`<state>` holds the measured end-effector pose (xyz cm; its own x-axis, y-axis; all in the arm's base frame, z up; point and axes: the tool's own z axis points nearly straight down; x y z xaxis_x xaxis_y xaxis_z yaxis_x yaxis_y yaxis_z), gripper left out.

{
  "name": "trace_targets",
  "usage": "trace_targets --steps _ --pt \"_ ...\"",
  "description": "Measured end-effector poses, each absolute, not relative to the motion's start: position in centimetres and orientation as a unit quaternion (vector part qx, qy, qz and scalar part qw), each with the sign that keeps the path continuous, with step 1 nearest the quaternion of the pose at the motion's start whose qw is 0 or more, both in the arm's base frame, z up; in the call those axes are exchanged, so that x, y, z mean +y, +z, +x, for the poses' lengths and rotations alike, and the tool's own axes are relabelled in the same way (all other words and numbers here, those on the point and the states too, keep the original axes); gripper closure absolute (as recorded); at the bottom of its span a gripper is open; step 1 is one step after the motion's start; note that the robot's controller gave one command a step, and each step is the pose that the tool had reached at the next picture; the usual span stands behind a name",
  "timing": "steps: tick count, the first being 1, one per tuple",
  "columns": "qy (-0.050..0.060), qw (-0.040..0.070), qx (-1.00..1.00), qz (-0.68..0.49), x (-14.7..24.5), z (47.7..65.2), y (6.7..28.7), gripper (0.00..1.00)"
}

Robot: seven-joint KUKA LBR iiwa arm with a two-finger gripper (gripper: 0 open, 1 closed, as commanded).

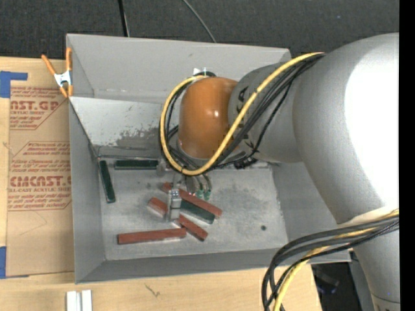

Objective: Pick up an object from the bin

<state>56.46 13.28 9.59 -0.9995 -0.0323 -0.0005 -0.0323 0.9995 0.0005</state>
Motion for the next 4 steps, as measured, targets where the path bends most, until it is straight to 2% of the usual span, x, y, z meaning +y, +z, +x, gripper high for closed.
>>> trace_targets --steps 2,3,4 --pt "-0.001 0.0 0.998 -0.058 14.2 56.7 10.1 0.0" --pt "0.001 -0.001 0.994 -0.111 8.9 52.5 7.2 1.0" --pt "0.001 -0.001 0.994 -0.111 8.9 52.5 7.2 1.0"
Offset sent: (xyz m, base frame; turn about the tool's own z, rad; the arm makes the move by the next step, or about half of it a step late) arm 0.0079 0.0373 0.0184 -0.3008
